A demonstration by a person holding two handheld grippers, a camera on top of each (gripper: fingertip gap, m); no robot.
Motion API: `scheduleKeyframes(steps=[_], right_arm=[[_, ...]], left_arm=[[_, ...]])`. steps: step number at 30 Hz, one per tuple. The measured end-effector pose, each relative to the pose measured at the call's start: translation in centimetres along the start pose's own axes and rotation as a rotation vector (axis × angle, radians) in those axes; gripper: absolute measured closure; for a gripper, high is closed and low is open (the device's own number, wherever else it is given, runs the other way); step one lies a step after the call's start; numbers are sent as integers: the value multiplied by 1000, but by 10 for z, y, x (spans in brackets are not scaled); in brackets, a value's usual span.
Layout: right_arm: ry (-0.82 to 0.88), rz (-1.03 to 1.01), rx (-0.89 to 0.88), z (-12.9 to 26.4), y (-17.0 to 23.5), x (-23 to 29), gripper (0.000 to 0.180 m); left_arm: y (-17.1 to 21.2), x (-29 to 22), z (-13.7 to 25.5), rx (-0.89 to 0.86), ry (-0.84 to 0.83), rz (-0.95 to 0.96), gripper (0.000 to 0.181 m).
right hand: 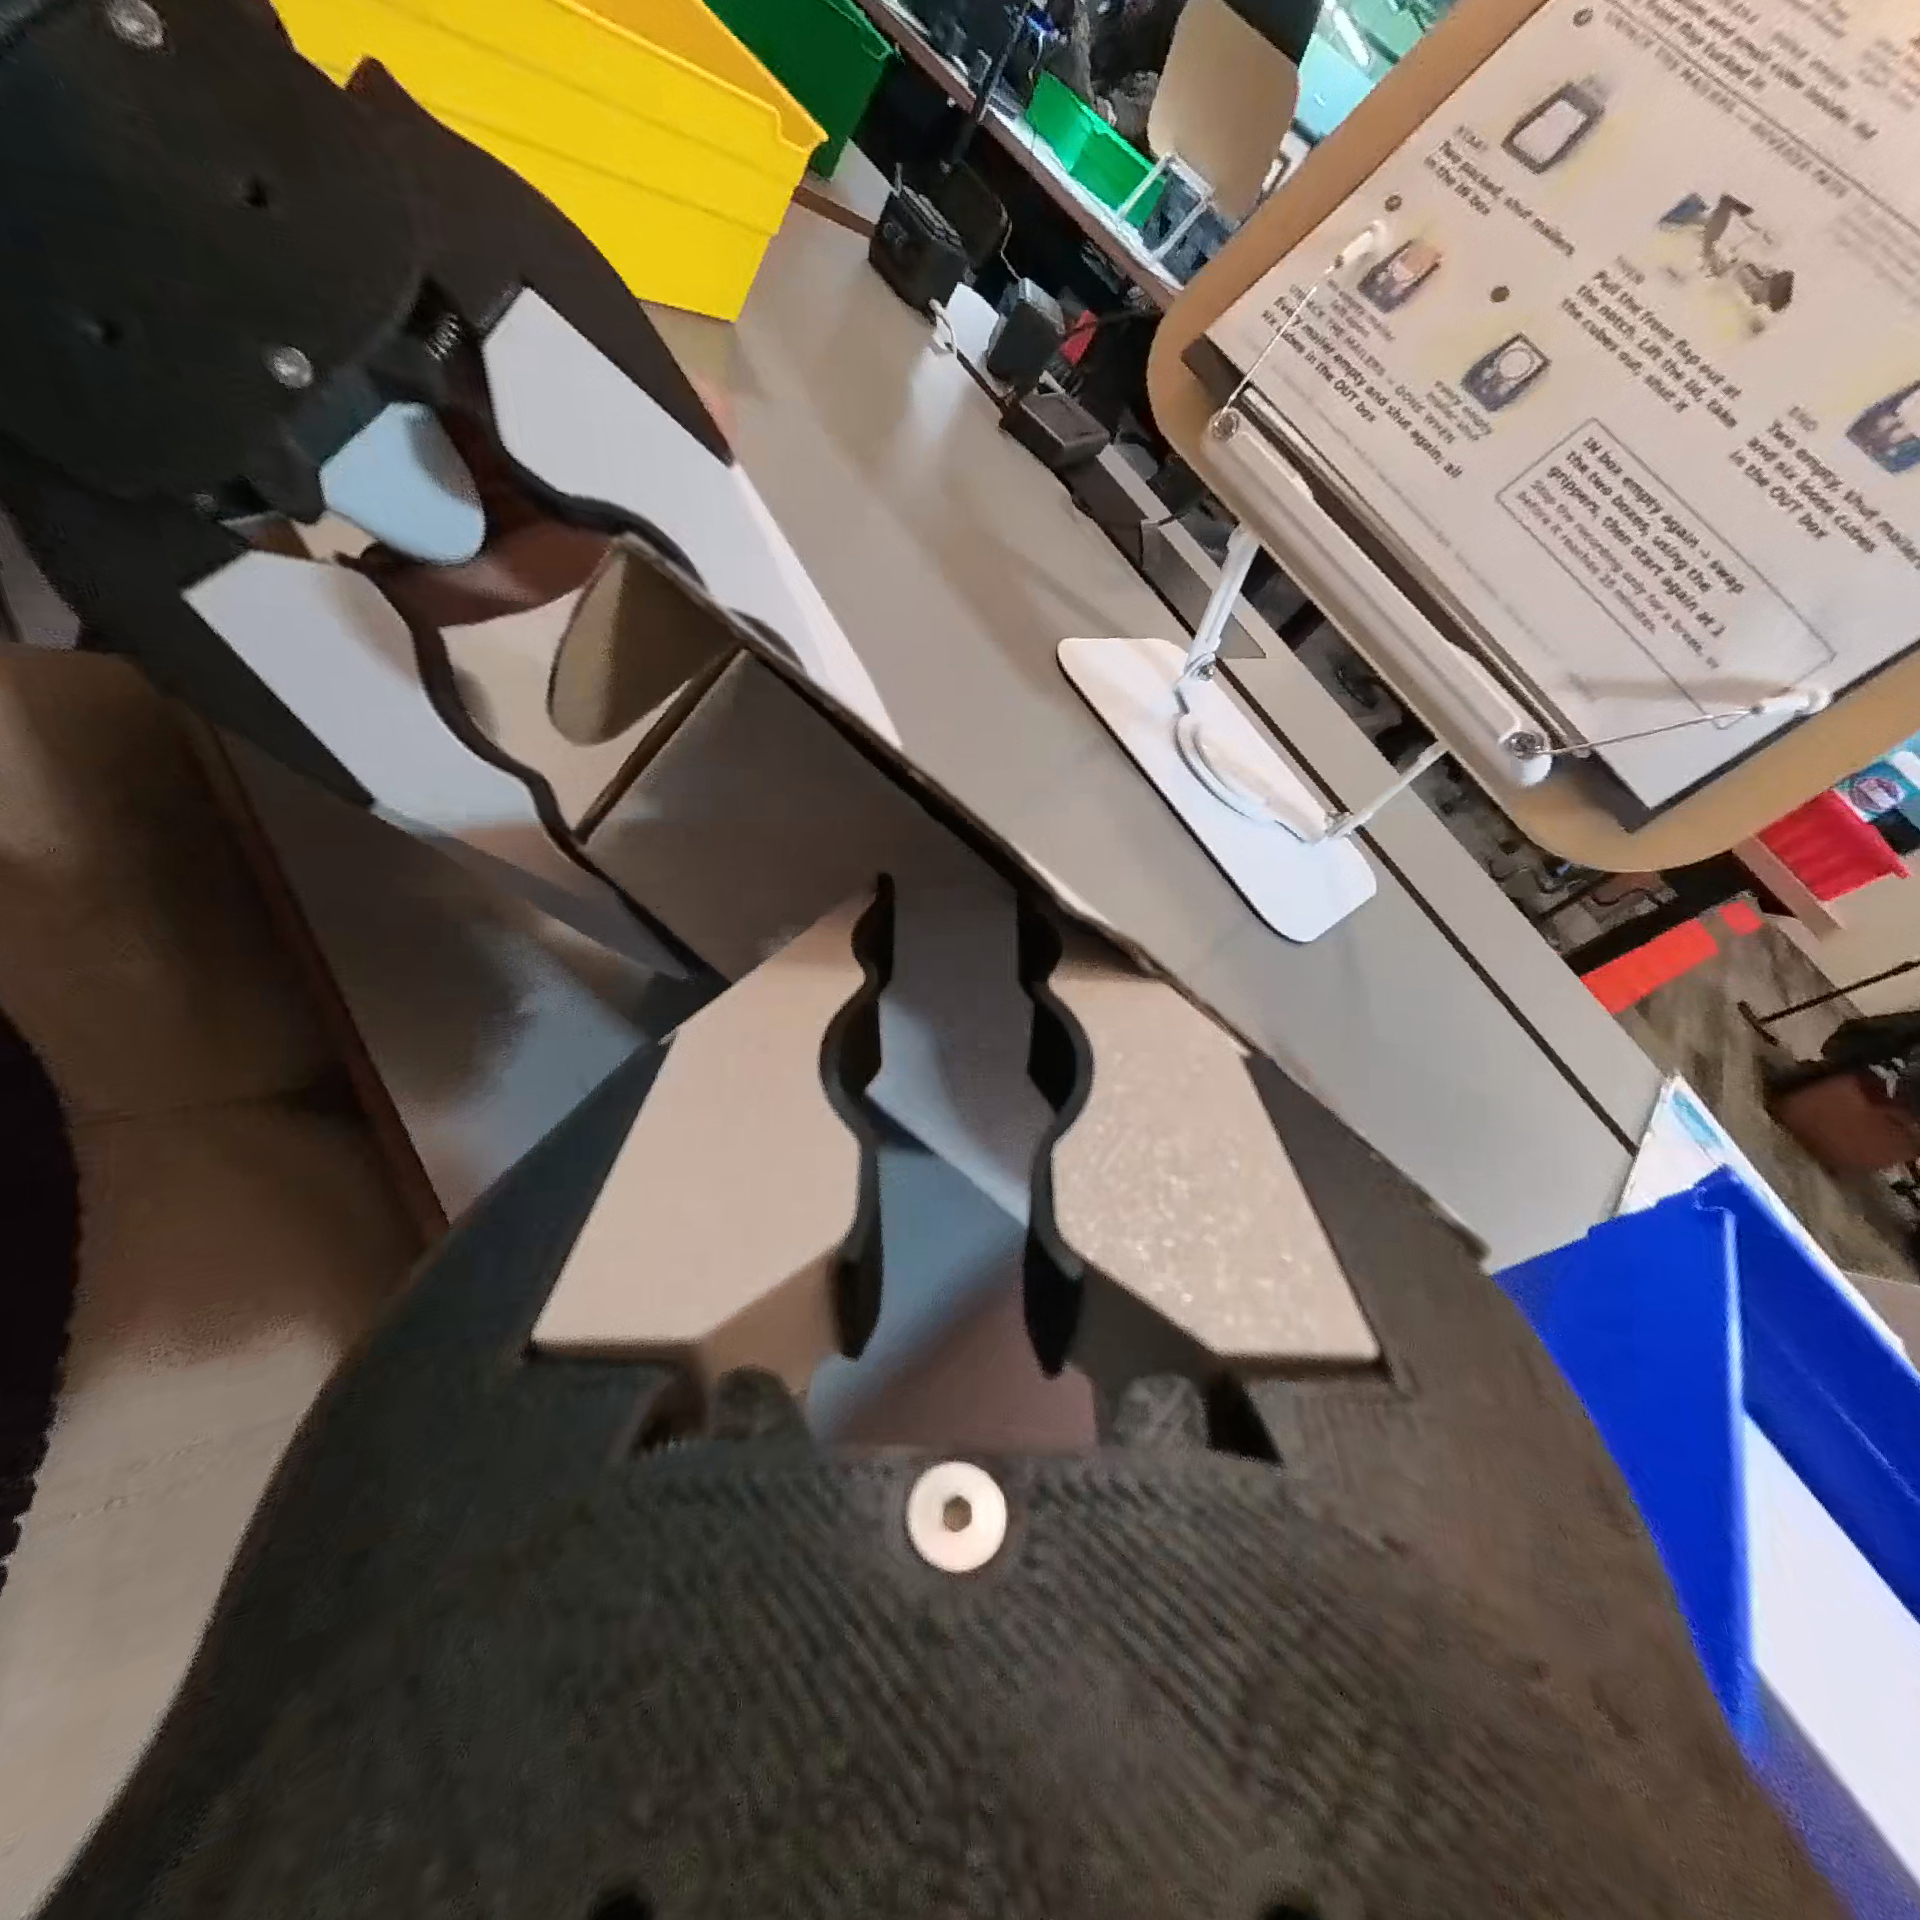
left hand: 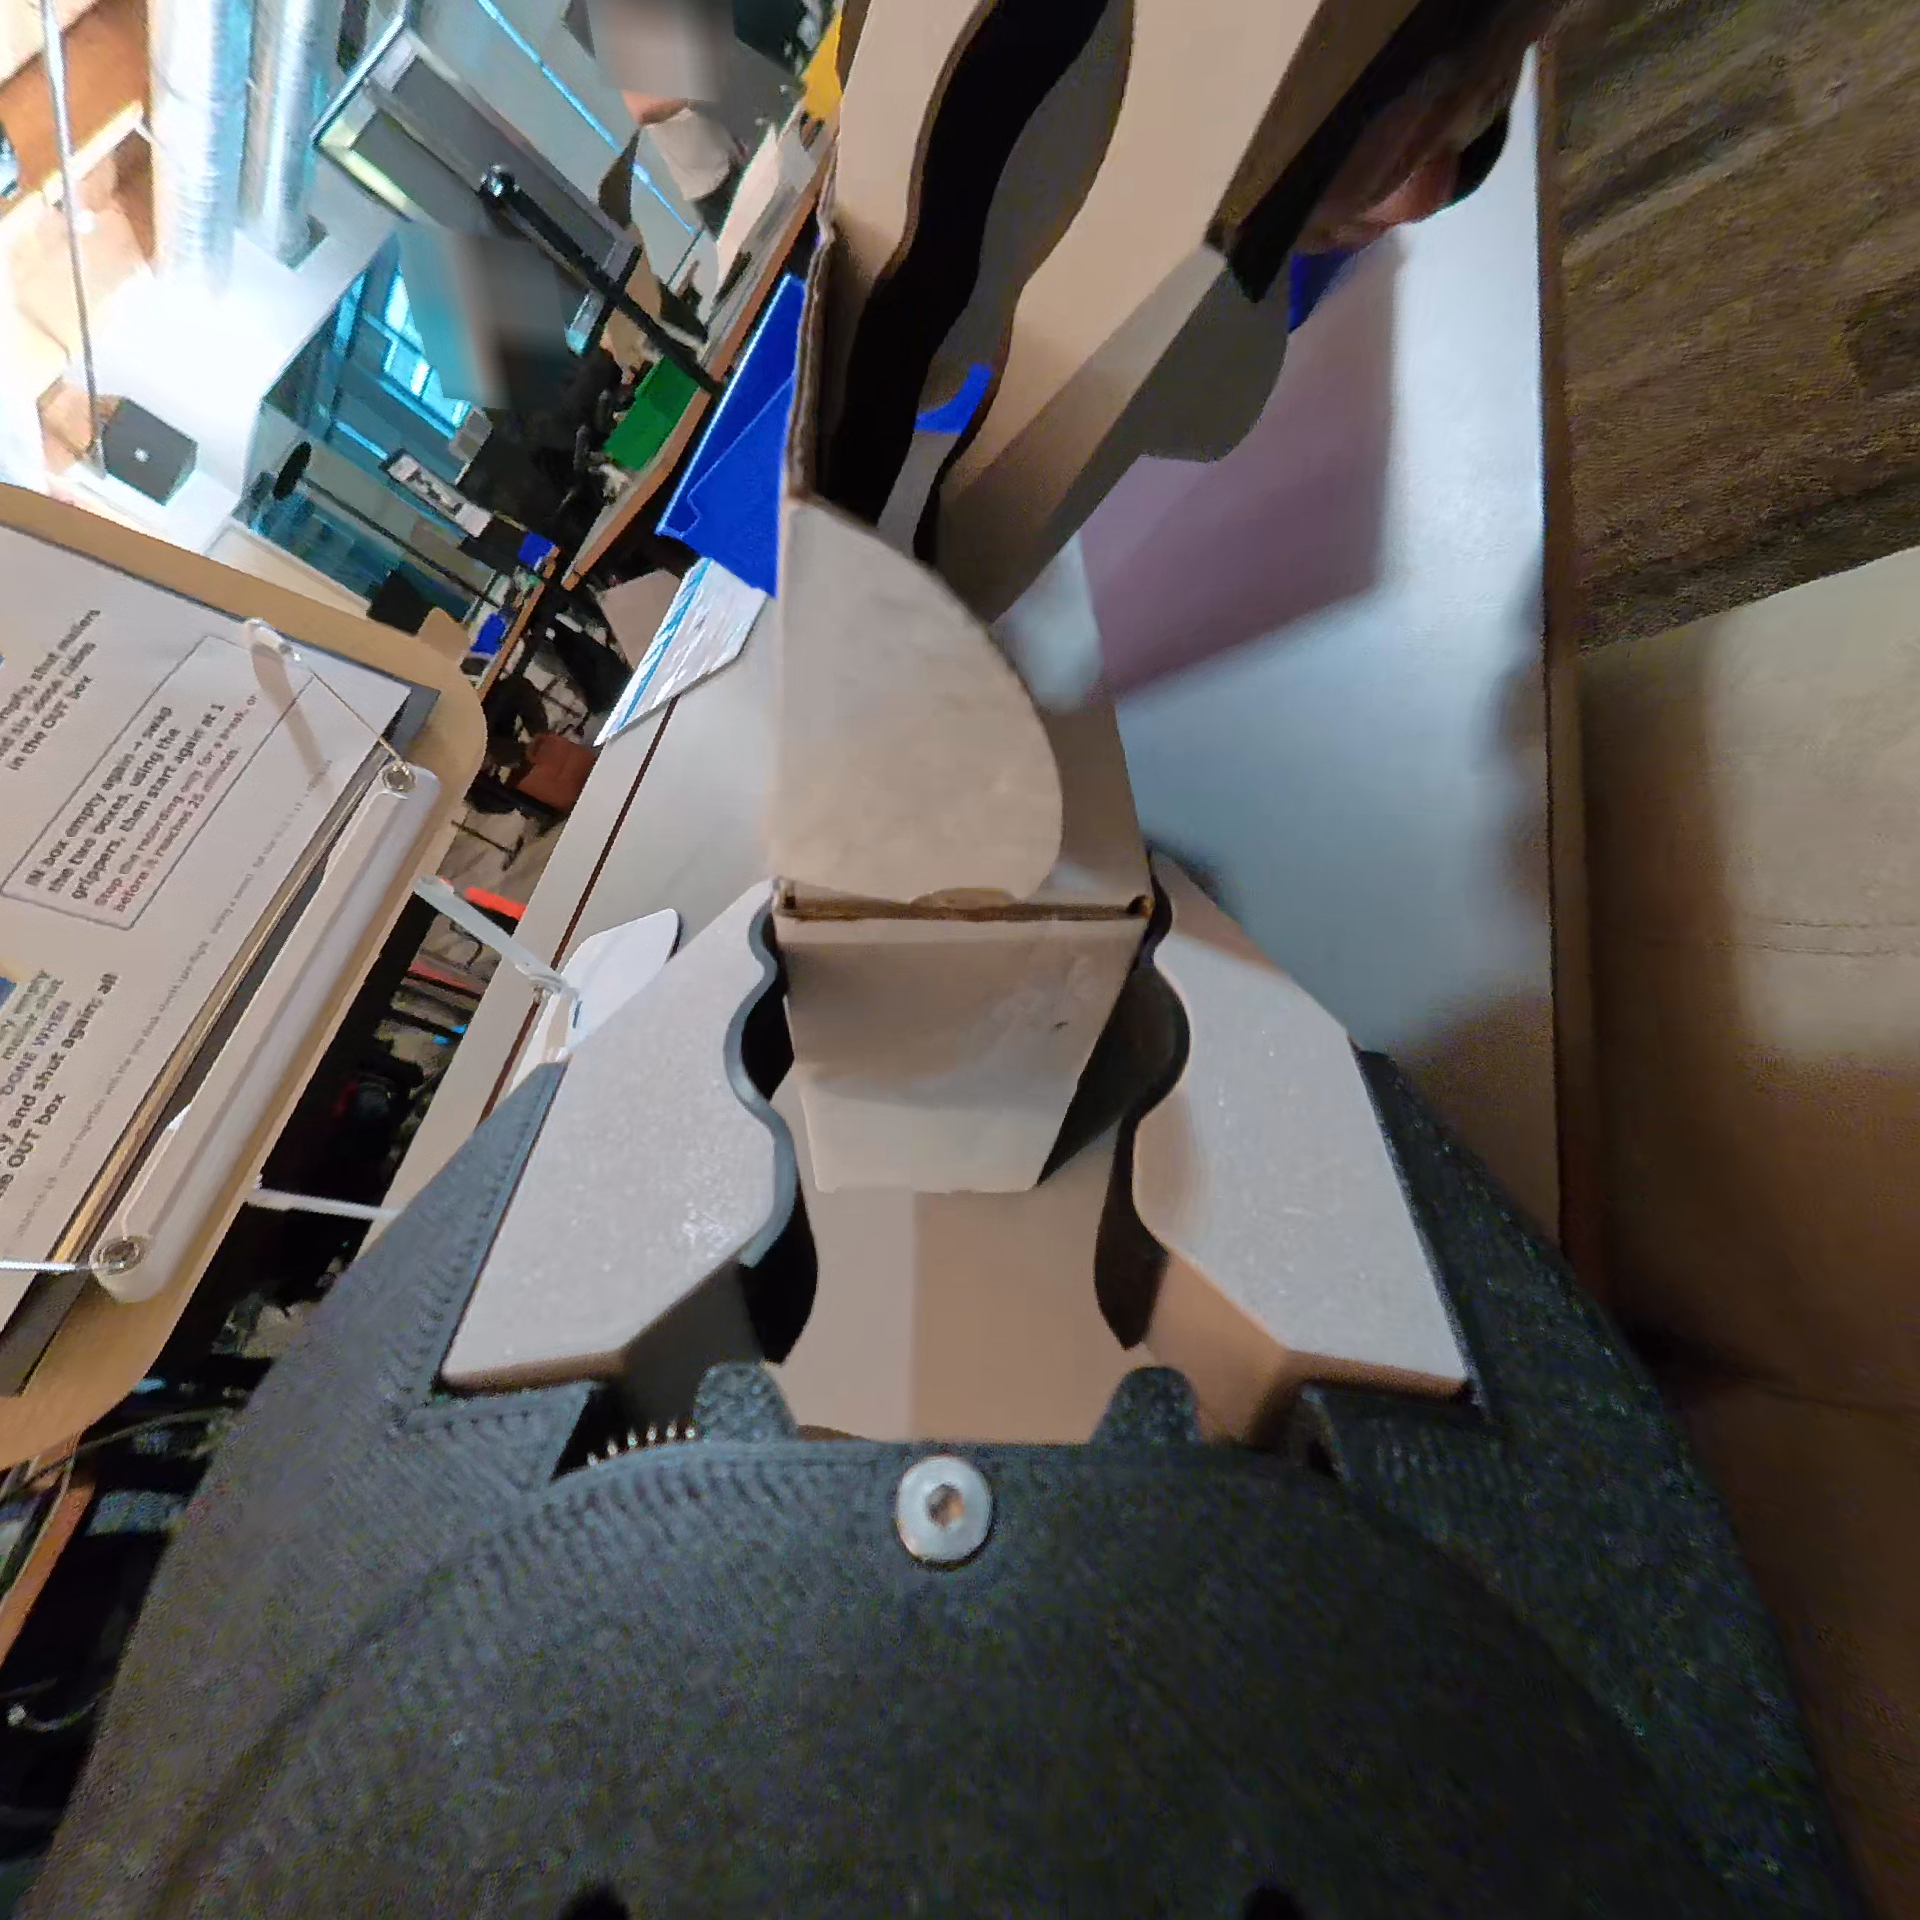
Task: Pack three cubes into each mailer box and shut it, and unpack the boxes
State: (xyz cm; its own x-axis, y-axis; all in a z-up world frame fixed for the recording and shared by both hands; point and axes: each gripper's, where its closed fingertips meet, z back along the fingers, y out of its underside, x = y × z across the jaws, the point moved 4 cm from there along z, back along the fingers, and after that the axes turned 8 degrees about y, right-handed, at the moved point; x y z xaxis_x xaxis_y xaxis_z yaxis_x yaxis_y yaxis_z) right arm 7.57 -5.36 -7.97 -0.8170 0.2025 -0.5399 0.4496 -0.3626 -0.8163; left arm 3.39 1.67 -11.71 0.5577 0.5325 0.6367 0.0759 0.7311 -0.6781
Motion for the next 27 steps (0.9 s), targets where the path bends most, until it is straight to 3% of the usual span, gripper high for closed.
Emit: scheduleKeyframes(steps=[5, 9, 19, 27], right_arm=[[16, 2, -9, 0, 3, 1, 155], [11, -33, -3, 0, 6, -2, 148], [-8, 15, -17, 0, 4, 4, 144], [-126, 27, 103, -5, 22, 22, 140]], left_arm=[[-1, -5, 6, -46, 62, -8, 113], [-15, 0, 20, -184, 92, 63, 114], [-31, 13, 27, -270, 20, 160, 123], [-28, 51, 43, -370, -108, 410, 130]])
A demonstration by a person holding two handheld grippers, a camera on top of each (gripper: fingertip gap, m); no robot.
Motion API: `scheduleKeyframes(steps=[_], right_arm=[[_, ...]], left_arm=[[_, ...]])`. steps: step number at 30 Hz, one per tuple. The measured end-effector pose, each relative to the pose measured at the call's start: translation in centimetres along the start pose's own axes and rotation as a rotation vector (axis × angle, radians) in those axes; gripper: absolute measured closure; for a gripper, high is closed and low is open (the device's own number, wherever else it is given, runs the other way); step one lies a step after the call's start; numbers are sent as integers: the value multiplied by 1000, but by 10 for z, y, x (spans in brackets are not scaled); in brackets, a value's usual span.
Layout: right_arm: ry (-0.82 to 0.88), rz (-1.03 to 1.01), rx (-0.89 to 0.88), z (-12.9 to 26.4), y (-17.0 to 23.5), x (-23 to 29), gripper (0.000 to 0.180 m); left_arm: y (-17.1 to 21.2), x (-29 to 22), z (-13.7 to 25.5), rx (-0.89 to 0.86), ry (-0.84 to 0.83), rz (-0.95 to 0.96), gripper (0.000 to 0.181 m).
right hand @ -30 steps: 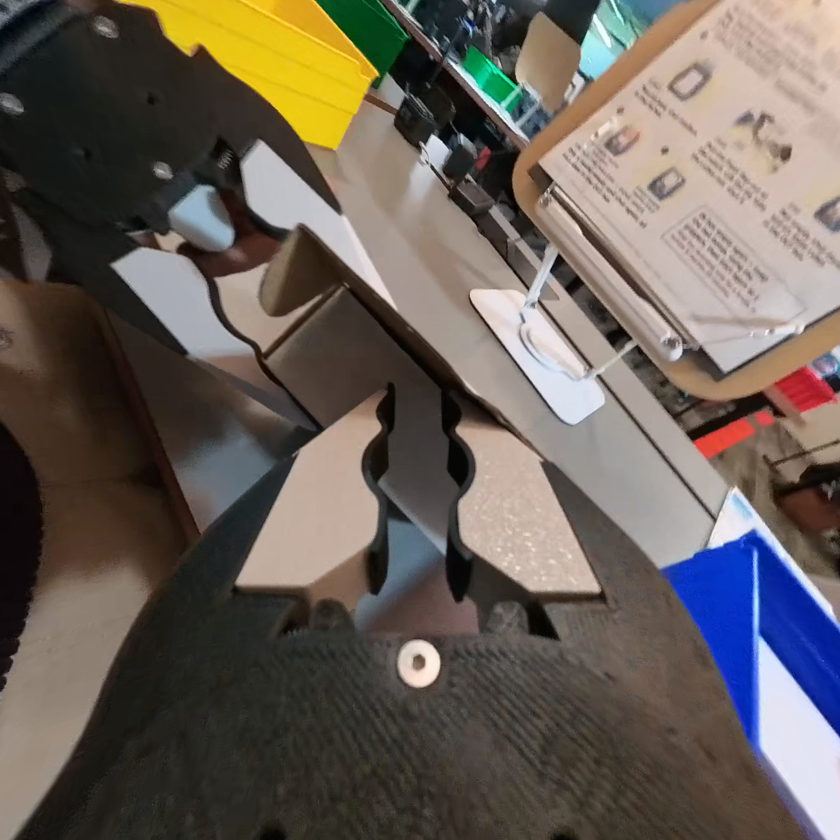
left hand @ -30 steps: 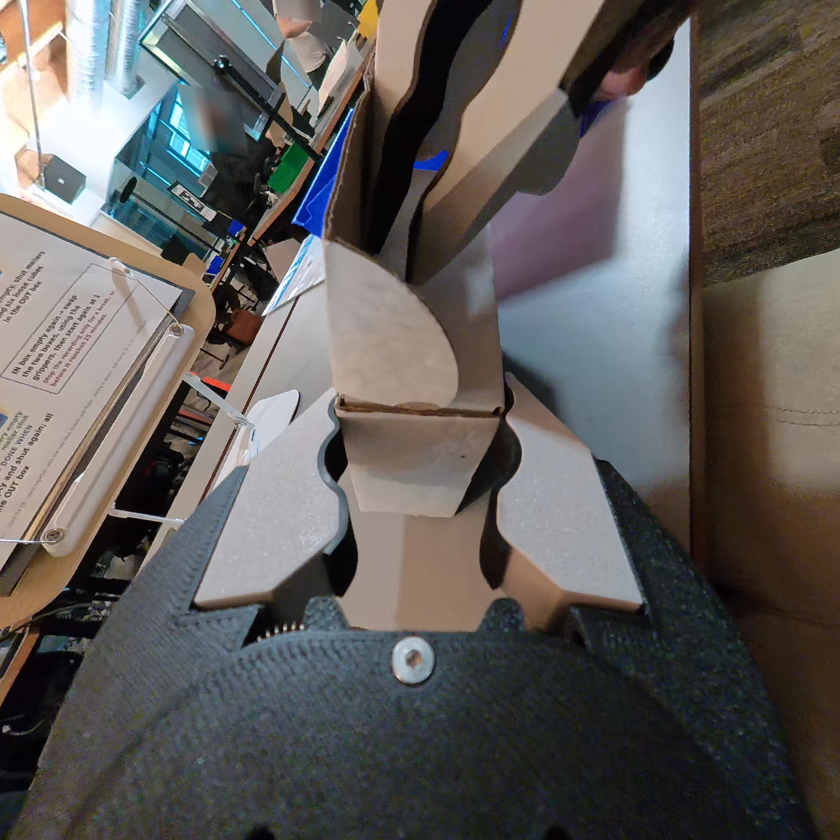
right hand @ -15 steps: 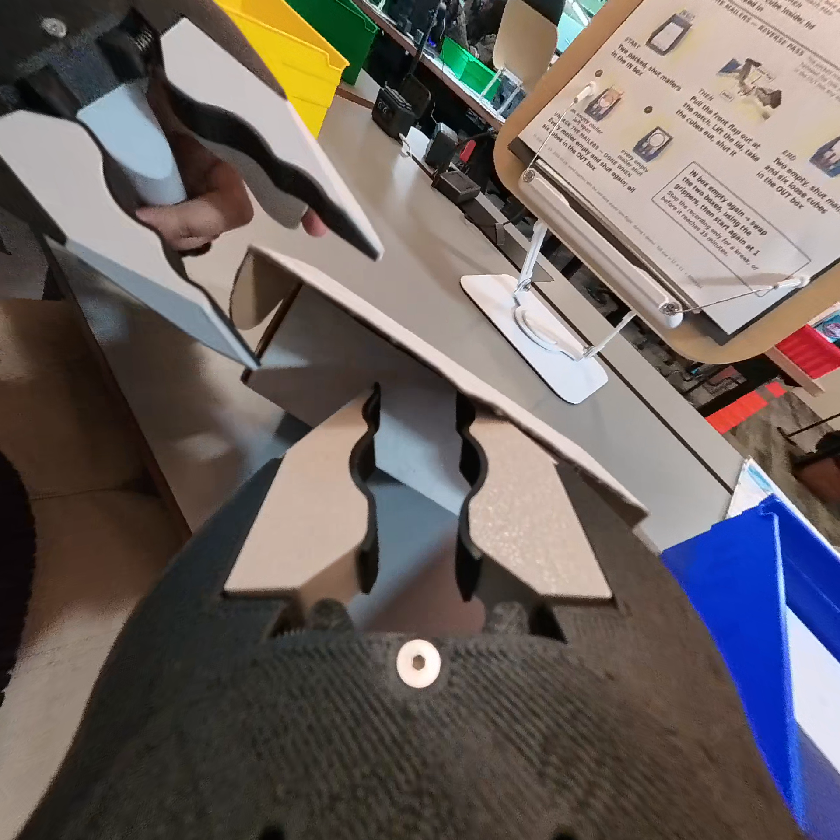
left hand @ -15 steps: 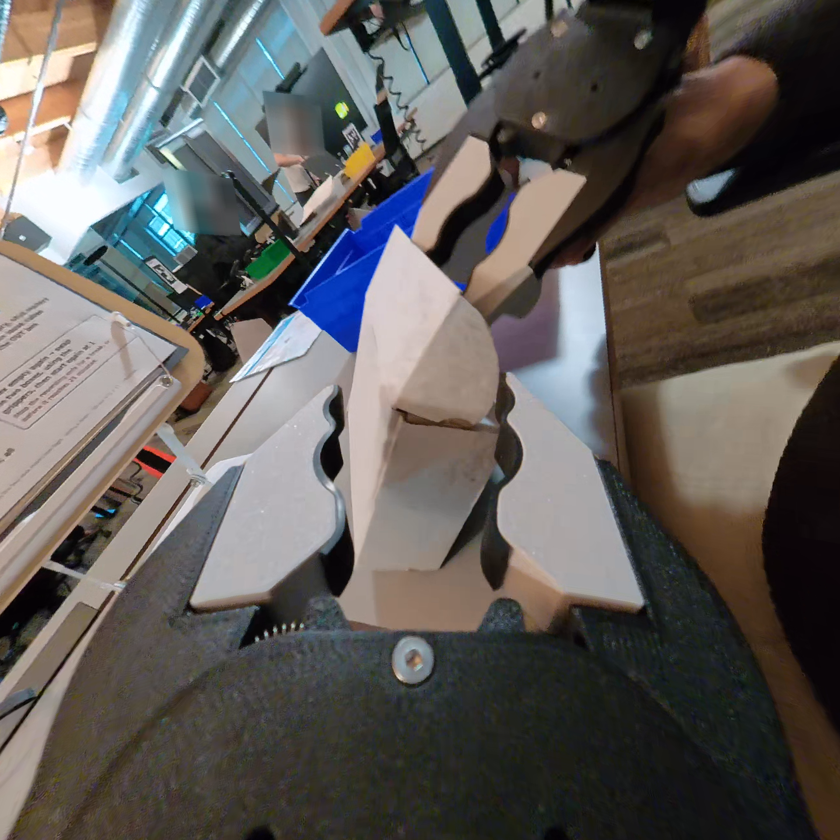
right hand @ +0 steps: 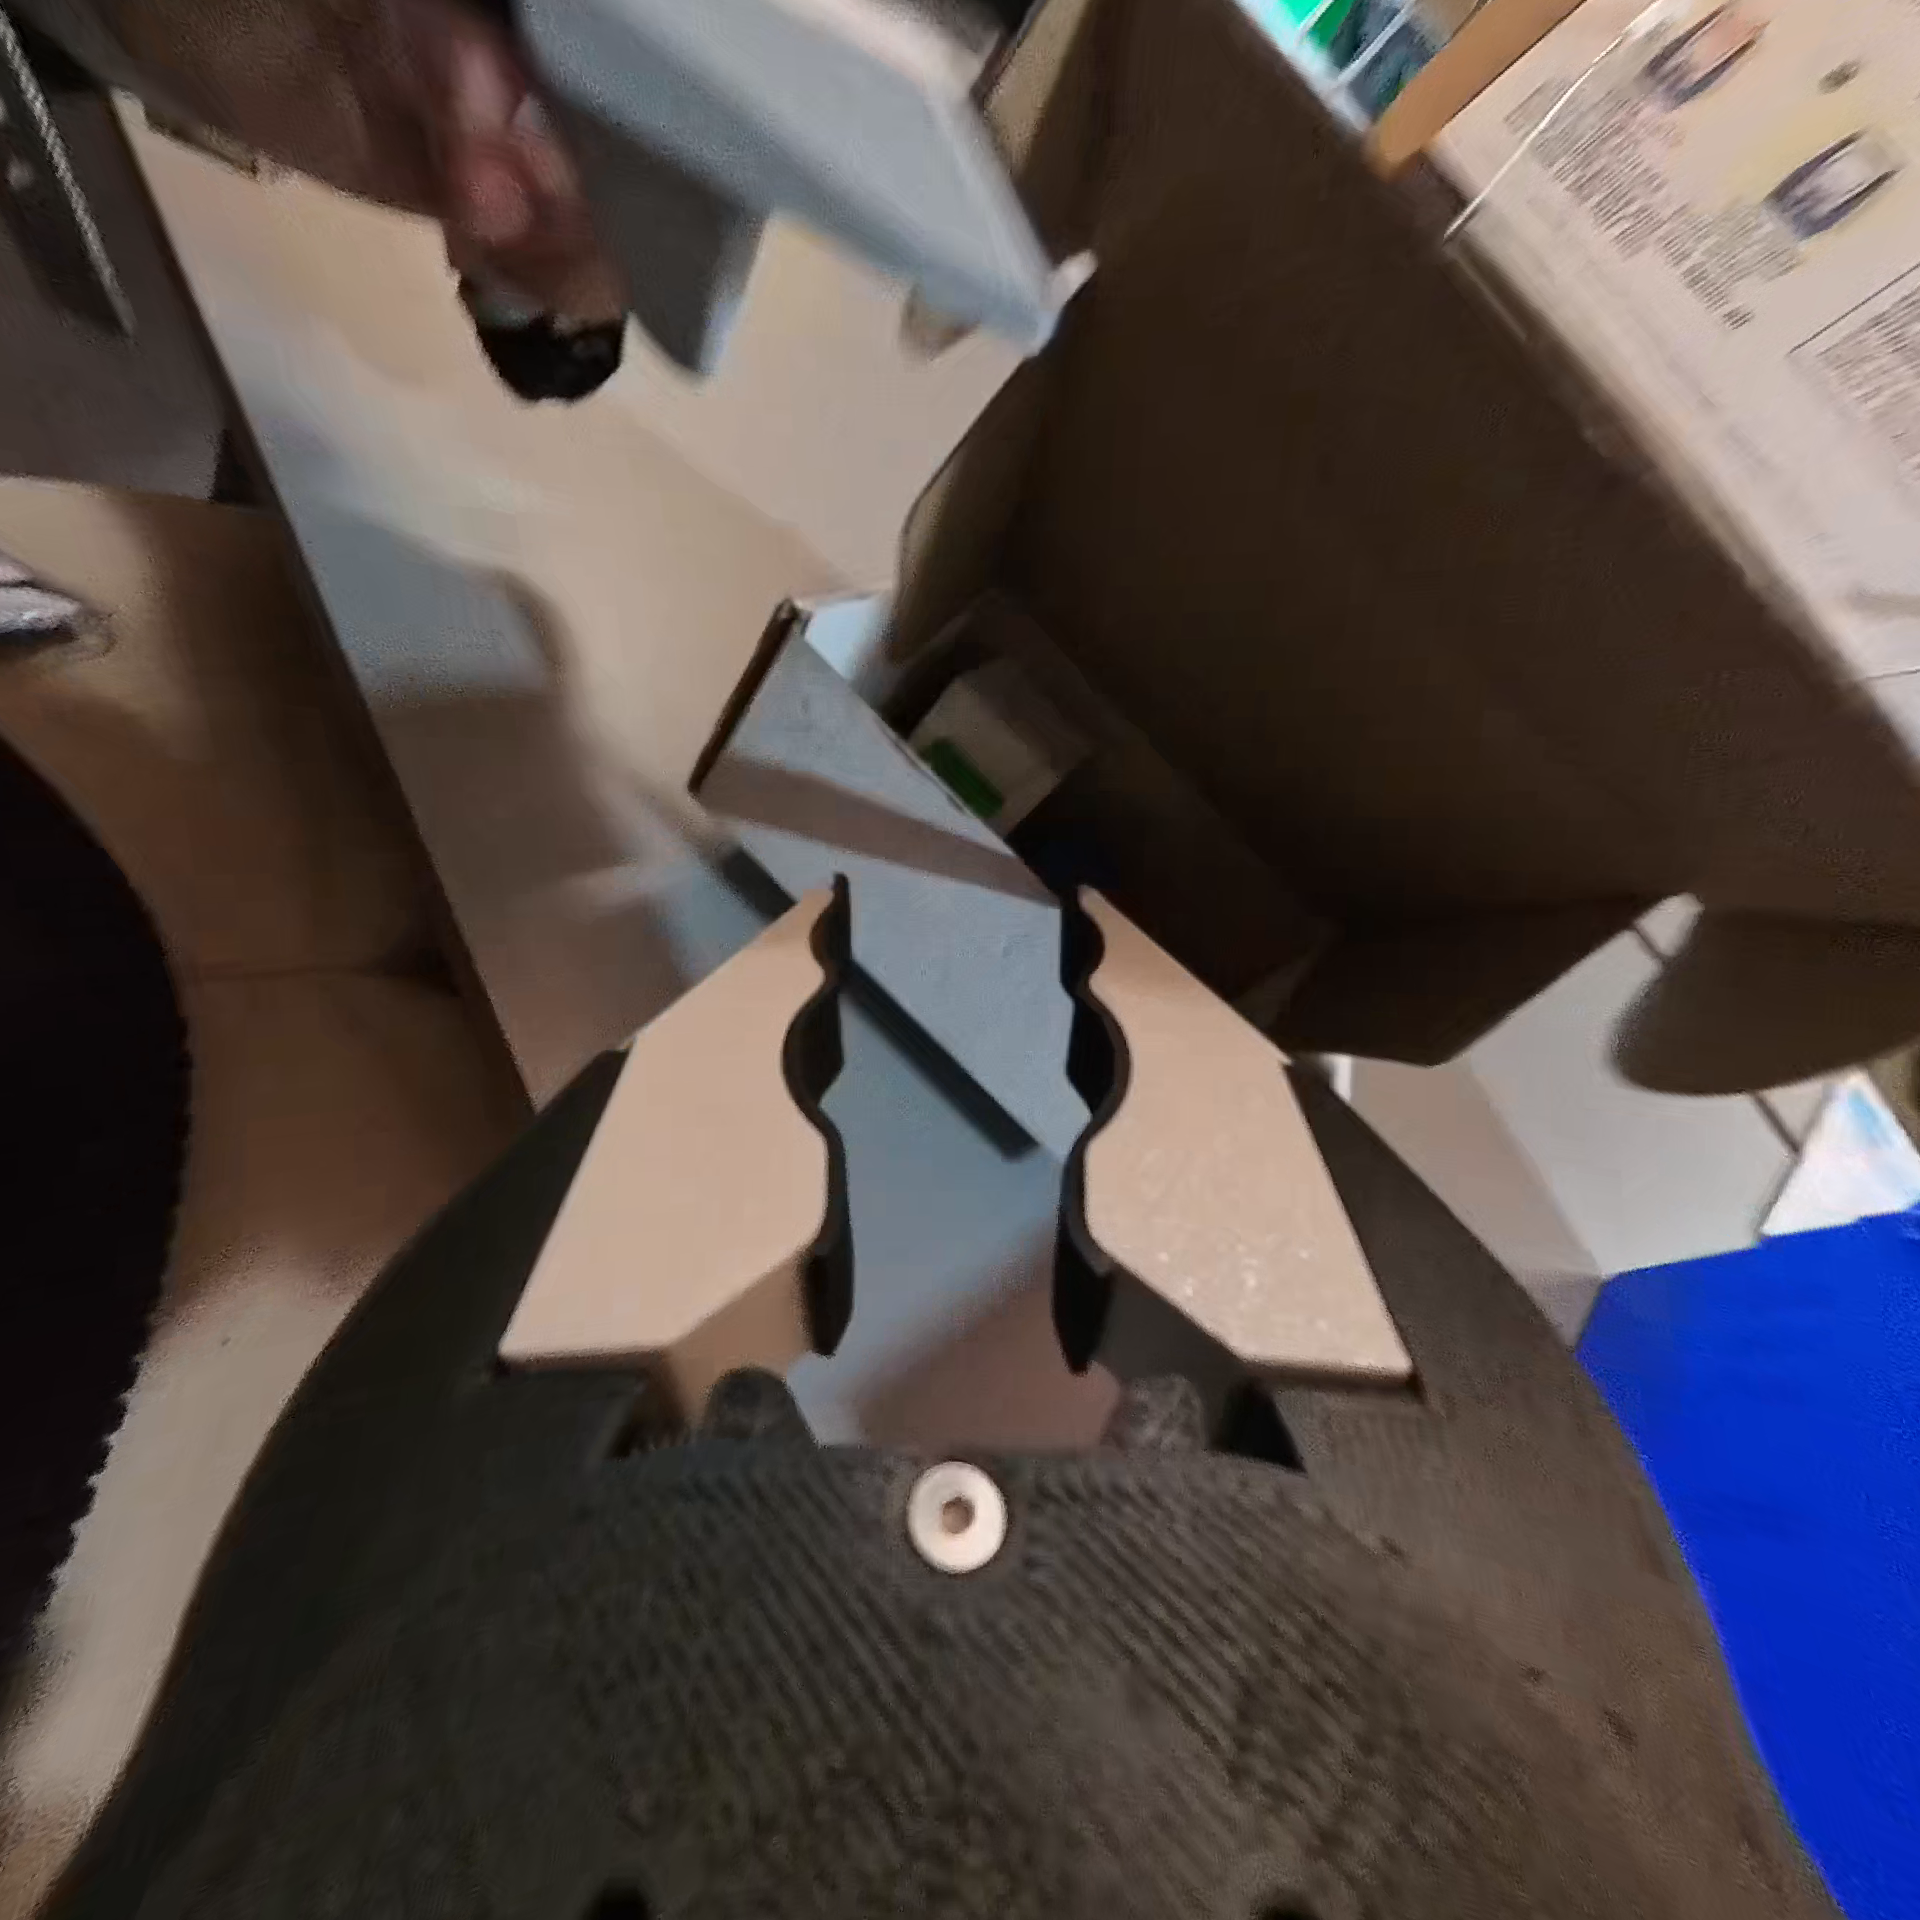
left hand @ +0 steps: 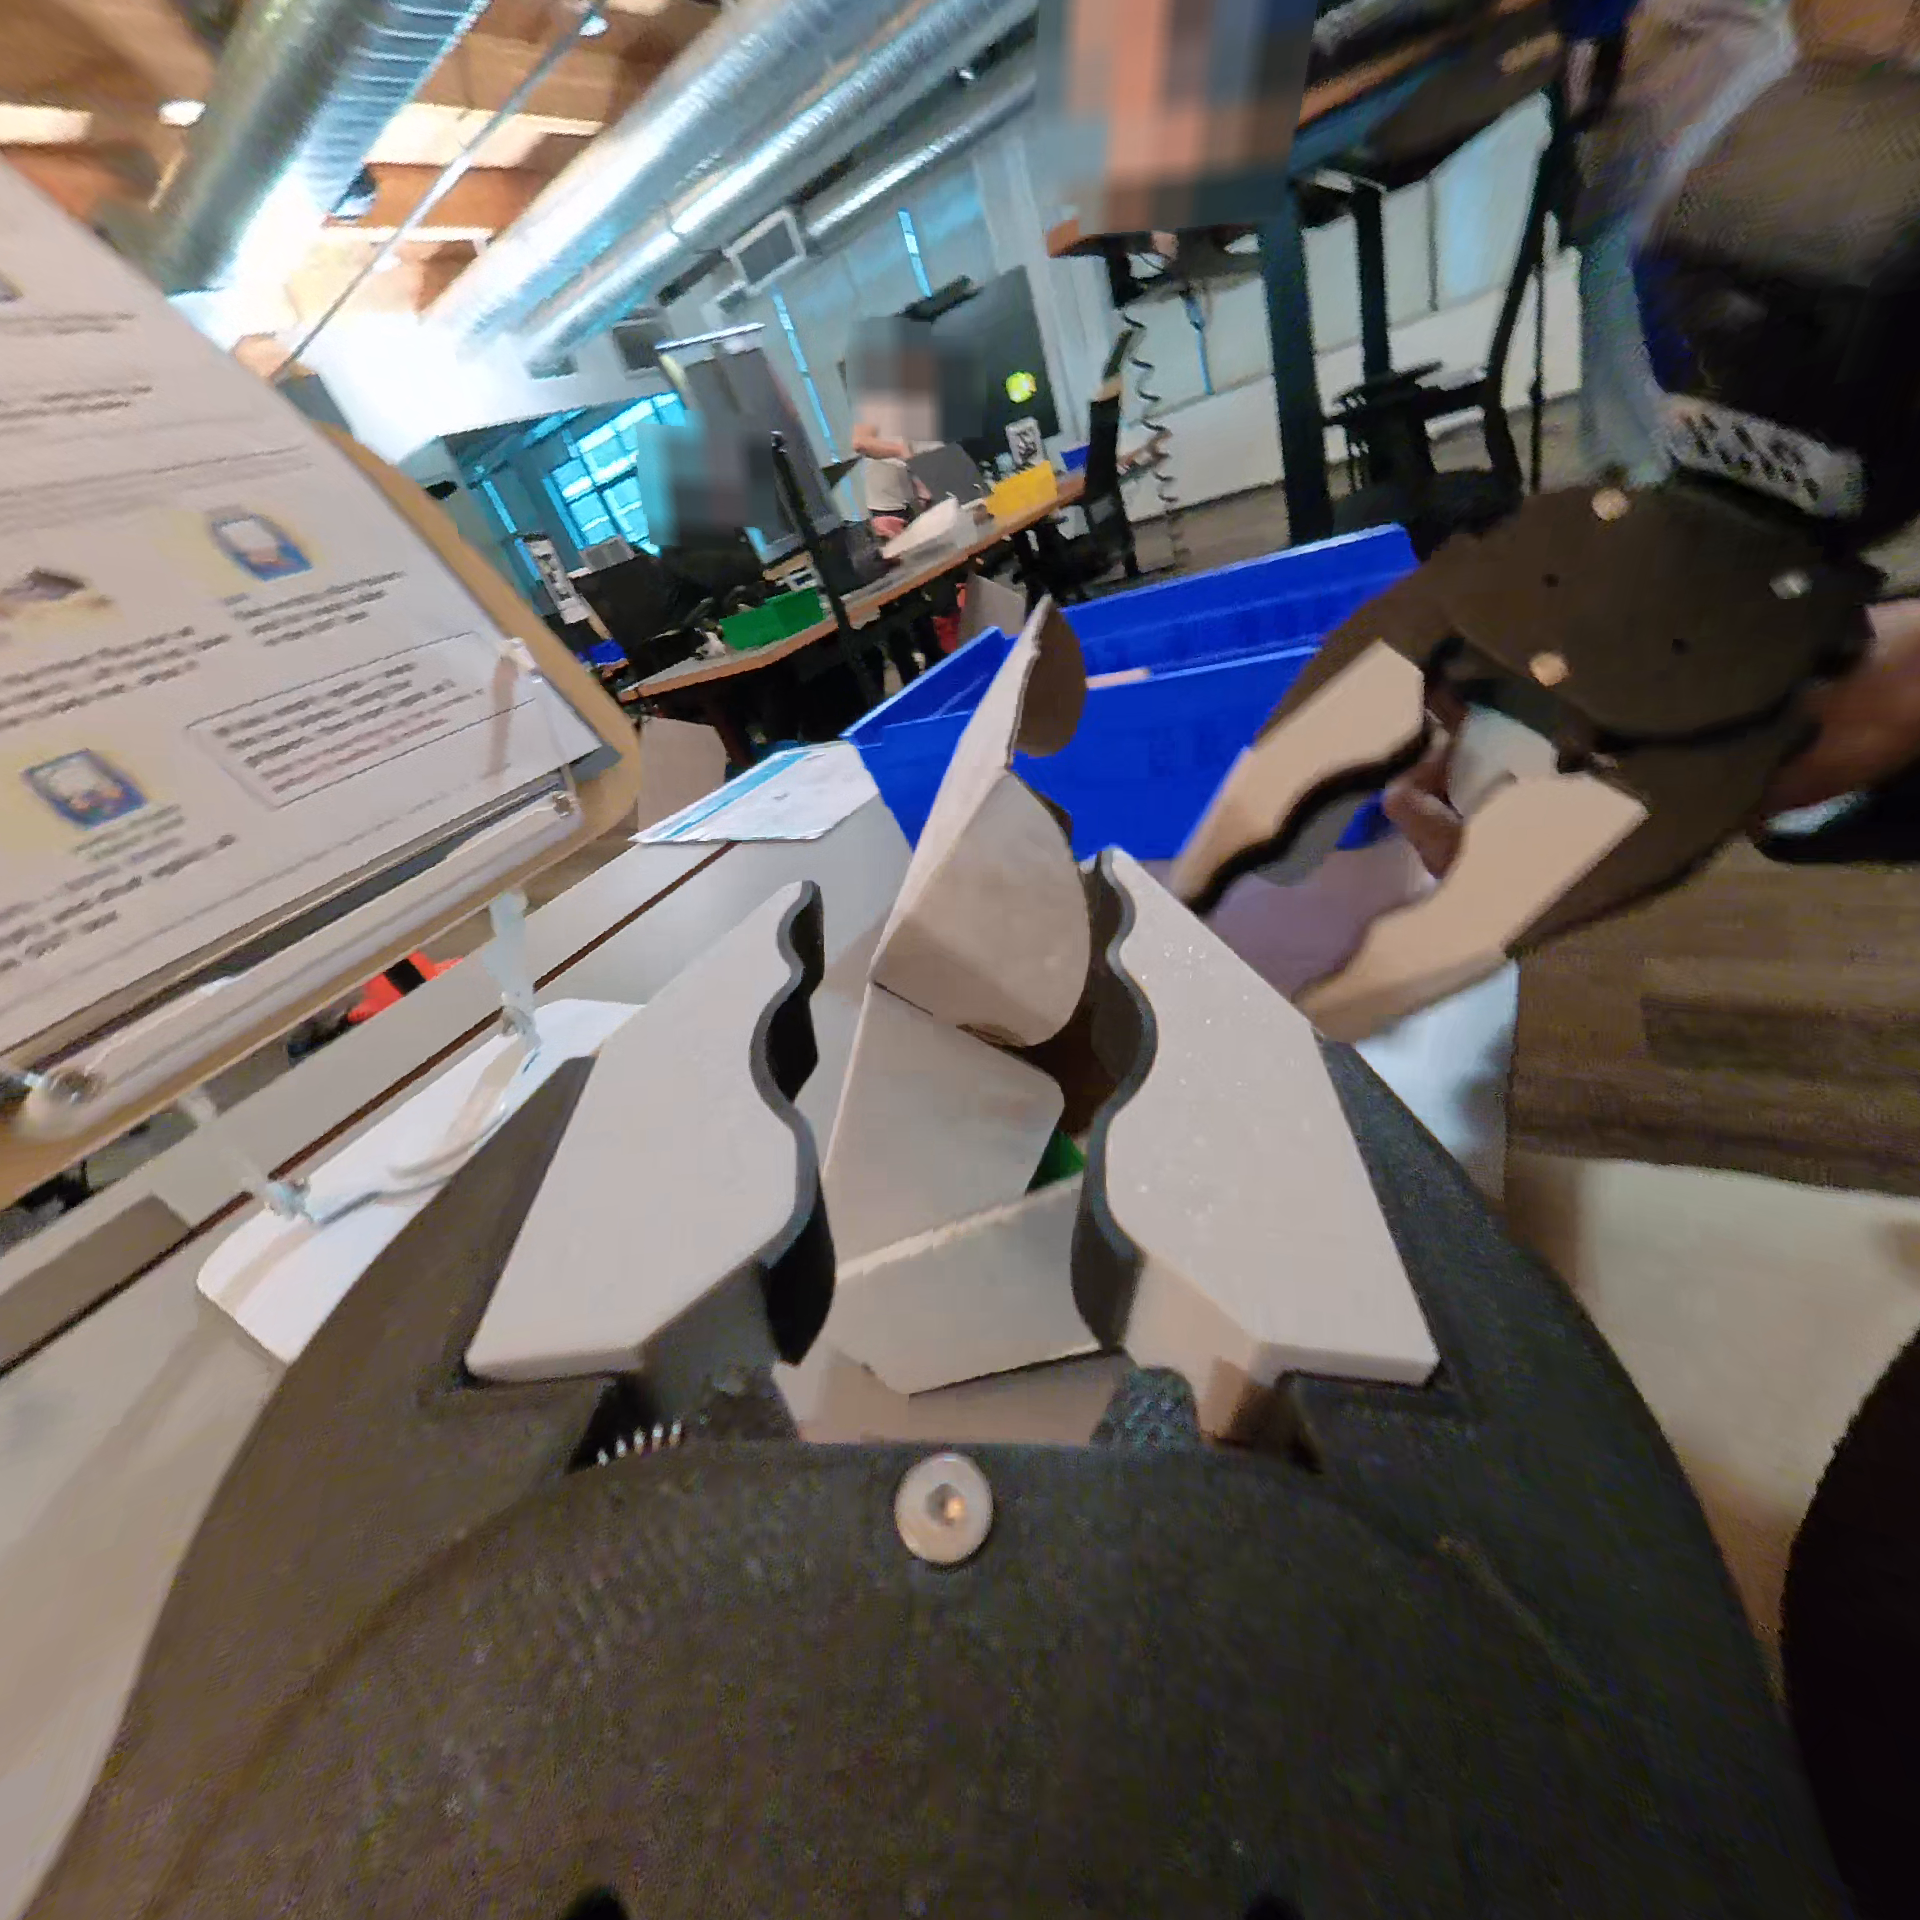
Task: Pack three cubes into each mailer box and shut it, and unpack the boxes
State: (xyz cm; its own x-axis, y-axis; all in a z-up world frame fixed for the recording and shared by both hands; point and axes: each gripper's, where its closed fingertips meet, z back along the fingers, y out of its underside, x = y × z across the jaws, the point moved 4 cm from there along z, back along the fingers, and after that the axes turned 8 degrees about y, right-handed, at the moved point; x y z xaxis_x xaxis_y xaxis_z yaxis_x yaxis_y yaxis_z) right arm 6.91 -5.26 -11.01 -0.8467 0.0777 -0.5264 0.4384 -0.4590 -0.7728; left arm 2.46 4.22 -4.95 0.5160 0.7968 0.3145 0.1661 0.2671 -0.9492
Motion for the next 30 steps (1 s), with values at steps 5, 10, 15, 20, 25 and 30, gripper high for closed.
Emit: scheduleKeyframes(steps=[5, 10, 15, 20, 25, 30], right_arm=[[-68, 46, 84, -7, 13, 16, 133], [-71, 84, 89, -6, 14, 16, 137], [-144, 79, 63, 0, 12, 17, 147], [-214, 50, 33, 8, 7, 18, 174], [-225, 79, 28, 11, 9, 16, 180], [-278, 36, 61, 16, 12, 13, 180]], left_arm=[[0, 23, 8, -24, -99, 82, 133], [-7, 34, 12, -66, -131, 112, 137], [-2, 58, 7, 12, -272, 95, 141], [14, 87, -7, 138, -339, 201, 132], [27, 109, -15, 166, -385, 263, 132], [54, 130, -15, 346, -488, 250, 145]])
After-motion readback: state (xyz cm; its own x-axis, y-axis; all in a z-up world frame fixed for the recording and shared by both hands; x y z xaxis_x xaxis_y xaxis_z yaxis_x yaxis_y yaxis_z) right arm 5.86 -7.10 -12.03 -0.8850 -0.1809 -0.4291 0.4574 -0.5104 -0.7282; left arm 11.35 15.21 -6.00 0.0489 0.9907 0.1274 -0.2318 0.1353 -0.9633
